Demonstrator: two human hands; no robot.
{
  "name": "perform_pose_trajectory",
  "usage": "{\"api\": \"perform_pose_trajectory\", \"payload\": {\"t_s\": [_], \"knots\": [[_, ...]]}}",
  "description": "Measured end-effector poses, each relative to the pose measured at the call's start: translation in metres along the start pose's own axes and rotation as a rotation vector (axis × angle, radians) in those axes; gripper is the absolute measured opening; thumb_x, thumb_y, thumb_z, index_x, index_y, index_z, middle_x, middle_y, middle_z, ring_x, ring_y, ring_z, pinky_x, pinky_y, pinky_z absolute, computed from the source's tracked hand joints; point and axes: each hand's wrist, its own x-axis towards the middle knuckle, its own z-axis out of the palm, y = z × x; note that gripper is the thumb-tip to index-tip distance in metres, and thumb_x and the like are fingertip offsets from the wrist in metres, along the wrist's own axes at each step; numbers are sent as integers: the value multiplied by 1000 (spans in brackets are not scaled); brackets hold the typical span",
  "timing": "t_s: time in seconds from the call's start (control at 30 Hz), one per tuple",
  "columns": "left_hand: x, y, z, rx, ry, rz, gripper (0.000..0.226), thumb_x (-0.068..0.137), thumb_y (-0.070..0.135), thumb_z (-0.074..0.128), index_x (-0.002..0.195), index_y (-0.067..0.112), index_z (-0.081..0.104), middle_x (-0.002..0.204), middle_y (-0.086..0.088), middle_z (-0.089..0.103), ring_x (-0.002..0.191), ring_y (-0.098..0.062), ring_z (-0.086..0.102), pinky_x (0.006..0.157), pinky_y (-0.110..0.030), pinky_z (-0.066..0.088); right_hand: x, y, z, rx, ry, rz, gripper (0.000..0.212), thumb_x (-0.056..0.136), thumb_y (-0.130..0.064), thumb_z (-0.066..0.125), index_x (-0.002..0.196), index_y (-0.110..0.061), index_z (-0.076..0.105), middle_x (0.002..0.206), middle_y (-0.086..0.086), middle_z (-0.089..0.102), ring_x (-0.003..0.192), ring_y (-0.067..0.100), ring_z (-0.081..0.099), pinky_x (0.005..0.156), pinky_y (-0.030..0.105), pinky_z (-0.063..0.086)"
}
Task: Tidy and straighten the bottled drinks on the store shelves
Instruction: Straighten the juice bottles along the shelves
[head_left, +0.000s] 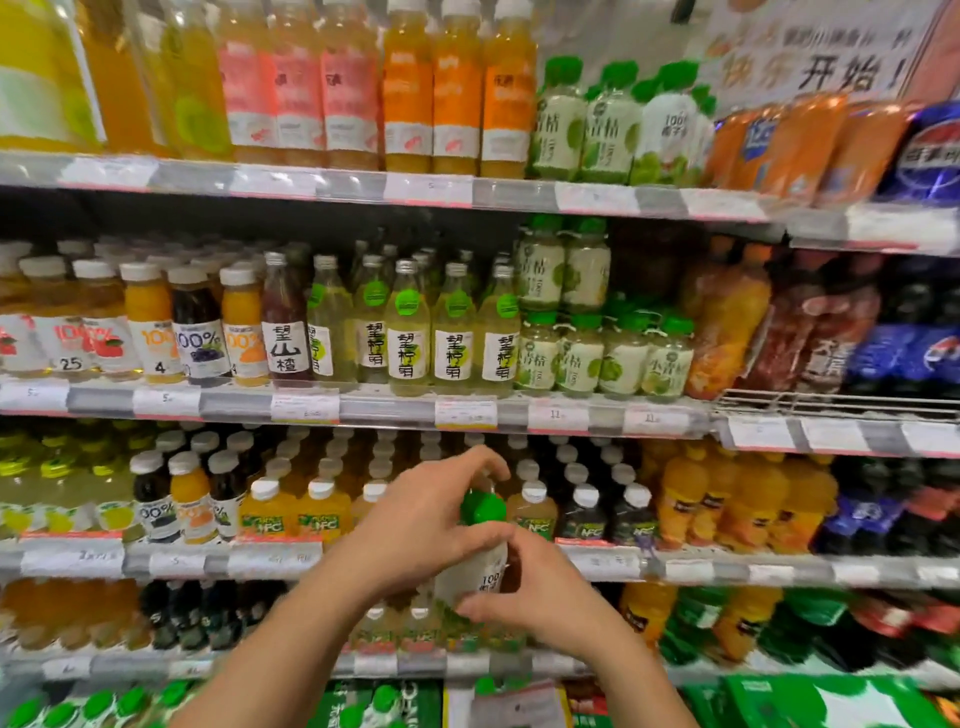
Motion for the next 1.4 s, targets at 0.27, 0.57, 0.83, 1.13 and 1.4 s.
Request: {"api": "perform_pose_trajectory", "payload": {"t_s": [0.27, 0.57, 0.83, 1.13, 1.4], "knots": [[81, 14, 6, -37, -25, 13, 34, 95, 52, 59, 123, 34, 63, 114, 17, 68, 102, -1, 62, 88, -29, 53, -29, 16, -87, -90, 160, -20, 66, 70, -60, 85, 128, -49, 56, 119, -27, 69, 107, -9, 63, 100, 31, 53], [134, 8, 79, 413, -24, -69, 78, 95, 52, 53, 159, 30, 13, 170, -2, -8, 156, -30, 2, 119, -51, 31, -40, 11, -183, -161, 453, -19, 56, 75, -48, 87, 118, -49, 53, 110, -35, 61, 103, -8, 62, 88, 18, 50], [137, 7, 89, 511, -61, -117, 65, 96, 49, 51, 153, 28, 27, 170, -7, -9, 156, -33, -1, 120, -54, 26, -29, -11, -248, -170, 613, -77, 54, 74, -49, 88, 121, -36, 64, 109, -20, 72, 97, -5, 66, 78, 16, 50], [185, 108, -19, 451, 358, 246, 55, 94, 42, 54, 146, 25, 48, 157, -2, 40, 143, -26, 38, 109, -47, 44, -23, -61, -309, -218, 691, -162, 56, 74, -56, 85, 121, -34, 65, 108, -14, 74, 99, 5, 70, 90, 40, 61], [236, 153, -59, 539, 507, 278, 58, 91, 43, 53, 146, 24, 45, 150, -2, 49, 136, -28, 44, 107, -47, 43, -7, -125, -383, -349, 943, -252, 44, 74, -63, 81, 106, -37, 67, 95, -16, 74, 86, 5, 72, 79, 40, 64]]}}
